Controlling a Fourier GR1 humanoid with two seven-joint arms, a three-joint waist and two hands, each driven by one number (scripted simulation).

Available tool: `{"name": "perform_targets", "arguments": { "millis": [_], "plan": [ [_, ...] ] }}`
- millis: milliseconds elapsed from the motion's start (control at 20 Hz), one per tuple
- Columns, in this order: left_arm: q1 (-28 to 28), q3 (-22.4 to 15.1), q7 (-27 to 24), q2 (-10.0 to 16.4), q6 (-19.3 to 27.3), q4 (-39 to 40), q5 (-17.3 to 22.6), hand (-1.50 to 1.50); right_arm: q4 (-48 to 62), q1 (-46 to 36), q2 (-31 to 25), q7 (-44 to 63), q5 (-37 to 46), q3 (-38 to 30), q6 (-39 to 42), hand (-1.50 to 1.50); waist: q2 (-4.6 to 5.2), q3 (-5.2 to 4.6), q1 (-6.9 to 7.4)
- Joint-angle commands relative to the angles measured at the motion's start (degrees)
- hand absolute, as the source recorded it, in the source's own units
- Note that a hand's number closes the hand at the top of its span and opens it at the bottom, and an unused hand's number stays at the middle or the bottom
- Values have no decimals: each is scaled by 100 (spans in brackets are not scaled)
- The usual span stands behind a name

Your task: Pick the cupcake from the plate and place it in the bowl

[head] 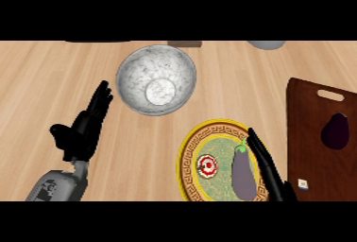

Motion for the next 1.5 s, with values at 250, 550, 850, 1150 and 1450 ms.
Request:
{"name": "perform_targets", "arguments": {
  "millis": [250,550,850,1150,1450],
  "plan": [
    [-213,120,229,3,-142,-47,-49,0,-219,-1019,241,2757,168,-373,1849,-150,25,8,103],
    [-77,100,95,-213,-116,0,-263,0,-45,-1014,379,3416,101,-159,2418,-150,10,13,64],
    [147,216,16,-505,-238,-59,-547,0,468,-1061,642,2903,-113,-444,2537,-150,11,14,62],
    [182,328,212,-542,-404,-297,-630,0,232,-541,299,2098,-762,-878,2611,-150,10,16,55],
    [176,830,39,-355,-814,-23,-396,0,198,-40,557,1521,-691,-491,2140,-150,9,15,48]
  ]
}}
